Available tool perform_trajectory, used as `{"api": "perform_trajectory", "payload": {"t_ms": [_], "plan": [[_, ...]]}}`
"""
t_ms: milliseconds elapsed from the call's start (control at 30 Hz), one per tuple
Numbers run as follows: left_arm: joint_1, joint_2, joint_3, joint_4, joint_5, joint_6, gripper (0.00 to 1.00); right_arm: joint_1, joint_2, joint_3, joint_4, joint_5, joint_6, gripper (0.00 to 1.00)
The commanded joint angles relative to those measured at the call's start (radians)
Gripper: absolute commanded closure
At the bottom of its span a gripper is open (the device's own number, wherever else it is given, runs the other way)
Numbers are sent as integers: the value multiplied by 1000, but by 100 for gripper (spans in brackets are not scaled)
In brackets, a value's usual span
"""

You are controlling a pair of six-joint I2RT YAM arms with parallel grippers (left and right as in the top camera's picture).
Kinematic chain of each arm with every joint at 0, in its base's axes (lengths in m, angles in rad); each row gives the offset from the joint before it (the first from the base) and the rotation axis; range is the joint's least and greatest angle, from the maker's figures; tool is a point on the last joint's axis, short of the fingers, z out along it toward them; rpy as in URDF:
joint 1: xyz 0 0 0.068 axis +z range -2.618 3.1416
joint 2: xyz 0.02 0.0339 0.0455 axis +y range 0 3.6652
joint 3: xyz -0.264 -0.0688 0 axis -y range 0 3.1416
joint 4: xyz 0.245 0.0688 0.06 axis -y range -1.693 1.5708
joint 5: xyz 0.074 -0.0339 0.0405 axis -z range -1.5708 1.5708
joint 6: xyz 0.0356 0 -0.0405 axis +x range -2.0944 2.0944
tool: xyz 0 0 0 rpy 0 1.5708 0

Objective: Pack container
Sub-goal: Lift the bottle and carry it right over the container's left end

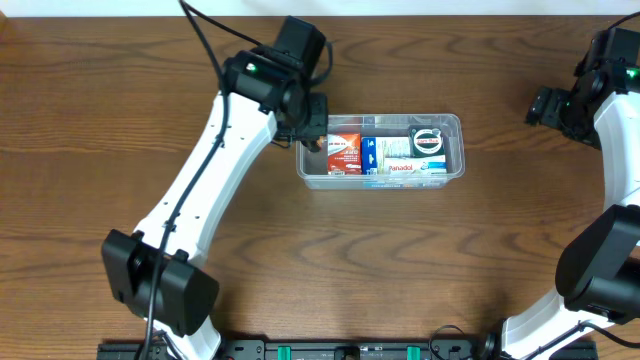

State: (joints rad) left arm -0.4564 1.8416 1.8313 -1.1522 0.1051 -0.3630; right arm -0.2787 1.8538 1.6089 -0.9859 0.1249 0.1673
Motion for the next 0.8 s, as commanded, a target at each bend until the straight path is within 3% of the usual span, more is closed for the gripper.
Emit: {"api": "perform_trajectory", "payload": {"t_ms": [0,767], "plan": [[-12,44,11,0,-11,-17,79,-4,-16,11,-1,6,-11,1],[-34,185,3,13,-68,-43,80,-4,-16,11,-1,6,-11,1]]}}
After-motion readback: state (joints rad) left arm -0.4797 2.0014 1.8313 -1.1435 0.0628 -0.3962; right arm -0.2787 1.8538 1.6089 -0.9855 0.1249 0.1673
